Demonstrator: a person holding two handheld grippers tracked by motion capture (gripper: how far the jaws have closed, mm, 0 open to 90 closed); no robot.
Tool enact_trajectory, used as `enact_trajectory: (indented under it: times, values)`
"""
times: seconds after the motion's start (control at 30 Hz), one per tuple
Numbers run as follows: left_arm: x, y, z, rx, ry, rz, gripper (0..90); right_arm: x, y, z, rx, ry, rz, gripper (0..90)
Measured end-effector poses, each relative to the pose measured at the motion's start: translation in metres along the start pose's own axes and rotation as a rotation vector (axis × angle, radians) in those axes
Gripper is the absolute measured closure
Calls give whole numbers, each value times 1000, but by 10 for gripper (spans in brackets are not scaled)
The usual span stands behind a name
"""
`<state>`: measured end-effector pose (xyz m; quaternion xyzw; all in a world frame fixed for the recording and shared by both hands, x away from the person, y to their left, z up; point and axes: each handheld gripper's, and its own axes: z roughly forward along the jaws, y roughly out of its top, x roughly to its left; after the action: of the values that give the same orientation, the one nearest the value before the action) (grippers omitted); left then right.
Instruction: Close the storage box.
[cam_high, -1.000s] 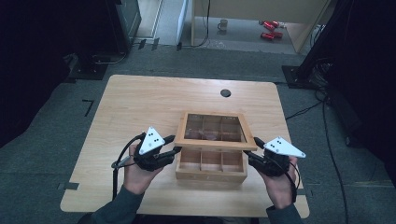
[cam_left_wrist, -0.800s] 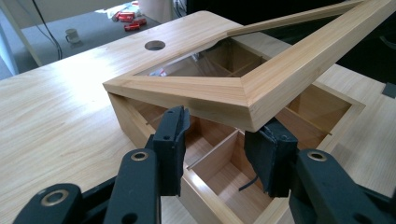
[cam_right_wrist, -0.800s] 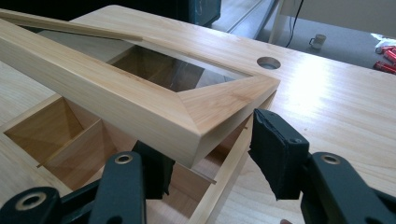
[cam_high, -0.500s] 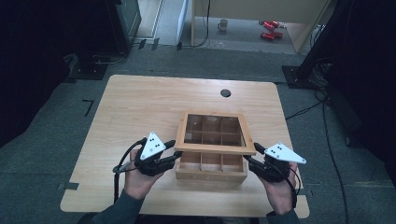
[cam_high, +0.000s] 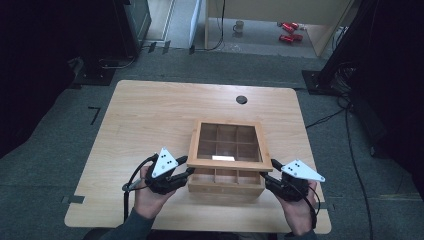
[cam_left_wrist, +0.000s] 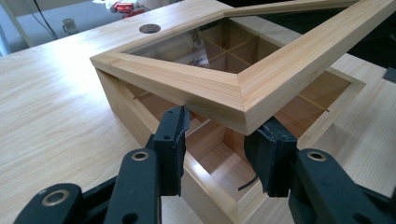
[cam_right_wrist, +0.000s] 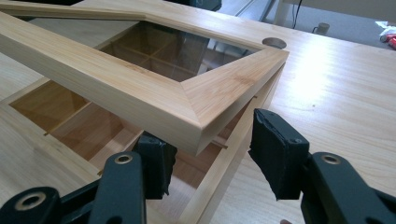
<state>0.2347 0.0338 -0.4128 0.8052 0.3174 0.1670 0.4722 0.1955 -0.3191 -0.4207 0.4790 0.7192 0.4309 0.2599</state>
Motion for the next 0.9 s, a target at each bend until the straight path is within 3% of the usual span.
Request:
enact_trajectory:
  times: [0.6, 0.9]
  values:
    - [-8, -16, 5, 17, 14, 15, 599, 3, -17, 1, 18, 2, 0, 505]
    - [-12, -32, 8, 29, 20, 2, 598, 6, -32, 2, 45, -6, -1, 499]
